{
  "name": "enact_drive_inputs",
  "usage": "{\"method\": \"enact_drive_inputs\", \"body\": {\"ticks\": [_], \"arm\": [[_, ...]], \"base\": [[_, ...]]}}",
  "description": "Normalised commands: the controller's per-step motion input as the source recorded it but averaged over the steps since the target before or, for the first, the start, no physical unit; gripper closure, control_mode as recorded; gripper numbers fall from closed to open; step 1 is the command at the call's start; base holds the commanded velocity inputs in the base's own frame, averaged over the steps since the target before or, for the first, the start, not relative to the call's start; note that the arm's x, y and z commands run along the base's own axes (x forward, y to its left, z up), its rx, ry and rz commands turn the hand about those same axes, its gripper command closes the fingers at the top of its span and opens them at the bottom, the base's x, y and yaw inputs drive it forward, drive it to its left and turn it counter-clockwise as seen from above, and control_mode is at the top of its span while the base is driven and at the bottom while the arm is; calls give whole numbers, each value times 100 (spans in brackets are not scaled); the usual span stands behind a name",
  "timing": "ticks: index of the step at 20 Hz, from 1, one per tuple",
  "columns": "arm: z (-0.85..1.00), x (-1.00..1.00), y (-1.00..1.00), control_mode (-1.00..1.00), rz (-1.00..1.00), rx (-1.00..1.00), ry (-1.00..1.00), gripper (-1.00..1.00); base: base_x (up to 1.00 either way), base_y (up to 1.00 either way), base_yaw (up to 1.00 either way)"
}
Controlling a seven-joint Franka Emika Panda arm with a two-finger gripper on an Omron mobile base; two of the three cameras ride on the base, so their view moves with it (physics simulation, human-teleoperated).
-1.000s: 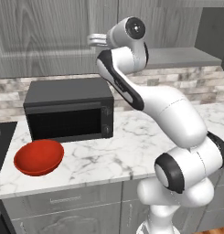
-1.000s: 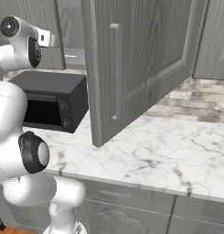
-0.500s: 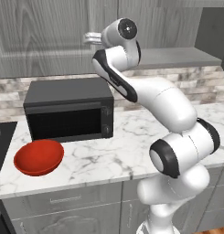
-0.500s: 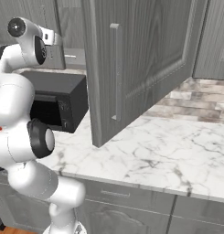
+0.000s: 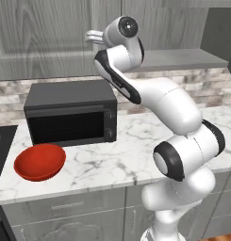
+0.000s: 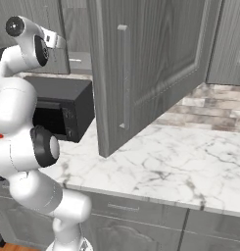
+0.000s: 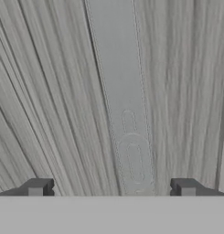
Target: Open the cabinet and move the ladle to the pot. Then close the cabinet.
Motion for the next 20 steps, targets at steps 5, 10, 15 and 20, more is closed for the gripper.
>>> {"method": "enact_drive_inputs", "body": {"ticks": [5, 10, 15, 20], "arm": [[0, 21, 36, -100, 2, 0, 0, -100], [0, 17, 44, -100, 5, 0, 0, 100], [0, 1, 41, -100, 10, 0, 0, 100], [0, 0, 82, -100, 12, 0, -3, 100]], "base": [[0, 0, 0], [0, 0, 0], [0, 0, 0], [0, 0, 0]]}}
